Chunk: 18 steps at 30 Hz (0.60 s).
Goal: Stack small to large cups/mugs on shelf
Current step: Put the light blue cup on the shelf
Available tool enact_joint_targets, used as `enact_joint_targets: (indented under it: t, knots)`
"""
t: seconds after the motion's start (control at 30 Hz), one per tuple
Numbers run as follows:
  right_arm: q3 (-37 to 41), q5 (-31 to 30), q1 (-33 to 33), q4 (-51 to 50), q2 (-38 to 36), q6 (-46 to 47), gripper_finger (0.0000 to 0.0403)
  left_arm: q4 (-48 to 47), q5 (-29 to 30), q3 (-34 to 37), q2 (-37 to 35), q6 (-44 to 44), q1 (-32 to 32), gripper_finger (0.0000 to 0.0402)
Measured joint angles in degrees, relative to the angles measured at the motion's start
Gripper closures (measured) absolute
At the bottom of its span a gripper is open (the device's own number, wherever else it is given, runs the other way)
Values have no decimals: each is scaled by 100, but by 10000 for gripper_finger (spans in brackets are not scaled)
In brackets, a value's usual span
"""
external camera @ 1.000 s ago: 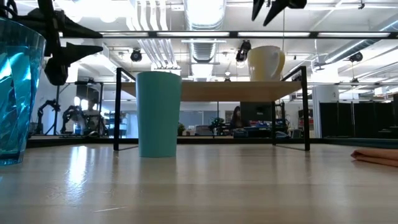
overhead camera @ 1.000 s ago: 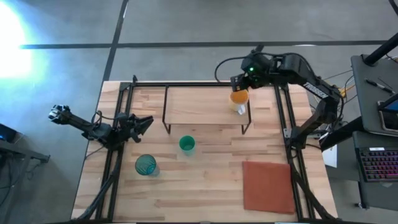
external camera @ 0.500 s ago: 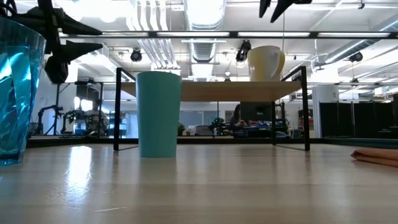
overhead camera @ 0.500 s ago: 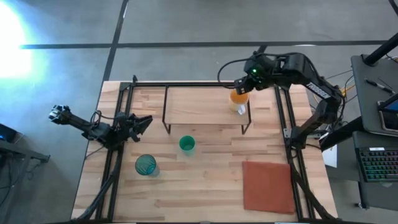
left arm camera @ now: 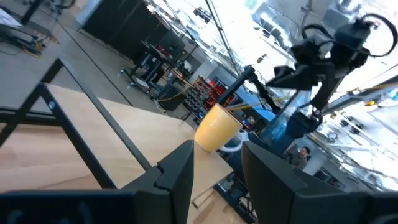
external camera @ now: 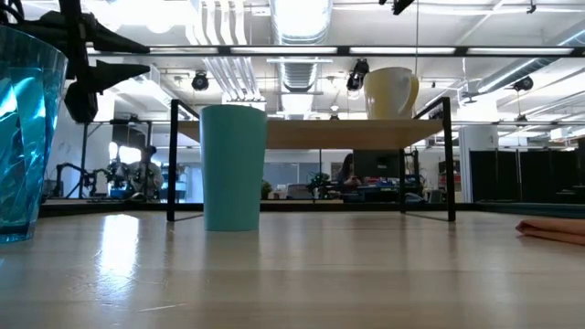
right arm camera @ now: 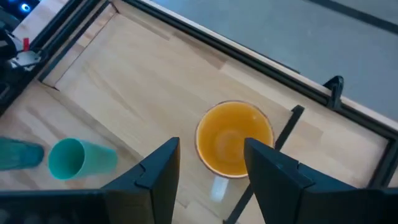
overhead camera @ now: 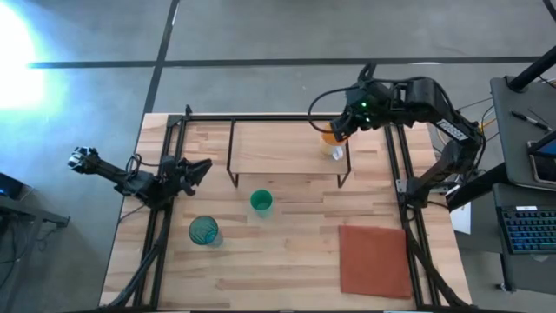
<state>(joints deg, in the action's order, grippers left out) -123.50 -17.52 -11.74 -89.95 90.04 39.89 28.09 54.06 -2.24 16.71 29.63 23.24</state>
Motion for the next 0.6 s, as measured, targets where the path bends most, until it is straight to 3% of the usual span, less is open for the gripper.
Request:
enact_joint_targets:
  t: [0.13,0.37,0.5,0.6]
  knots:
    - [0,89,215,286,-7,-44,232,-4,87,0,3,-2,0,281]
    - [51,1311,768,2747,2,-762,232,-6,126,20,91,7,0,281]
    - [65,1262,1400,3045,2,-565,232,16,85,20,101,186,0,281]
    - [170,822,1918,2856,2,-163,232,9,83,20,169,691,0,281]
